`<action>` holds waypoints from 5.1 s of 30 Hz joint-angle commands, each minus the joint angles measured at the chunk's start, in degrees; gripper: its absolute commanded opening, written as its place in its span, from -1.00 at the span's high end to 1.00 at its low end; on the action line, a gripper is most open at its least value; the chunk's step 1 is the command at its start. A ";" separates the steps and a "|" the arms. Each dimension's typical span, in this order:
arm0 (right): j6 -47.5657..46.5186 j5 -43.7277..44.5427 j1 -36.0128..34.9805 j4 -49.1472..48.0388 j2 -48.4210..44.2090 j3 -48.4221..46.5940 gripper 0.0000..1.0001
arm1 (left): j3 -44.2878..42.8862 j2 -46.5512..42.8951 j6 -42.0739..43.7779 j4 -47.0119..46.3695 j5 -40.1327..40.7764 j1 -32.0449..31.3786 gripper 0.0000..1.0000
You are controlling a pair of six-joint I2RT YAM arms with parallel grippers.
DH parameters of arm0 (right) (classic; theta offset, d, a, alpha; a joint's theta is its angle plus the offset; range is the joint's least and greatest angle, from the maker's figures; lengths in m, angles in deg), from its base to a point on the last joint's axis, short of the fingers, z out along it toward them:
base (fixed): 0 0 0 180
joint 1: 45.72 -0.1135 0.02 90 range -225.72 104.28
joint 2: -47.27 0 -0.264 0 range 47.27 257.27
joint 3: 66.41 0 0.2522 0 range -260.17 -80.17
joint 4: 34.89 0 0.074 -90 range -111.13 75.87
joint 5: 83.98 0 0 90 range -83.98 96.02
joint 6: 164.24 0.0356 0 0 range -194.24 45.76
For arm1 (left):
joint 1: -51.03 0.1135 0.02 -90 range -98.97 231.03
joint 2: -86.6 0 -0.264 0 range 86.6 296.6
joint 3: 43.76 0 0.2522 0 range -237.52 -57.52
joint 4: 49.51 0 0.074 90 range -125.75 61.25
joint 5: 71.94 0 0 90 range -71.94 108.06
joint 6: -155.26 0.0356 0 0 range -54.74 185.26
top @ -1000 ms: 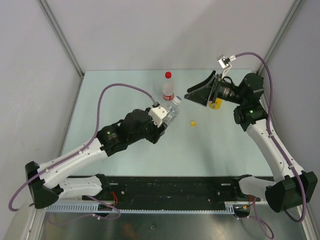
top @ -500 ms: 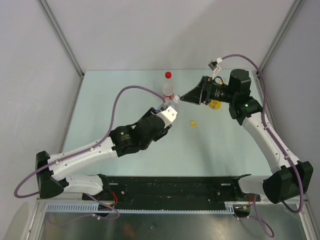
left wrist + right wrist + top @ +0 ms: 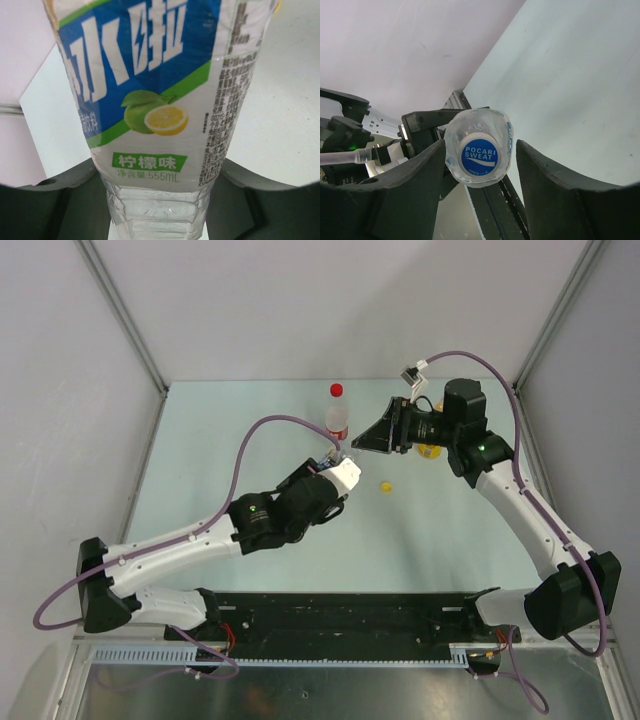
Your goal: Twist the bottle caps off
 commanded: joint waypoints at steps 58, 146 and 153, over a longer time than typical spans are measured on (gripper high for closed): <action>-5.68 -7.07 1.35 -14.16 -12.04 -2.90 1.00 | 7.38 -10.88 -5.21 -14.52 -87.44 19.14 0.69; 1.93 0.04 4.06 -24.48 -13.28 16.83 -0.99 | 19.34 -20.03 -24.44 -31.32 -89.65 33.80 0.46; 14.31 -5.81 3.68 -40.17 -11.26 16.70 -0.99 | 18.05 -17.71 -24.85 -31.30 -89.74 31.77 0.45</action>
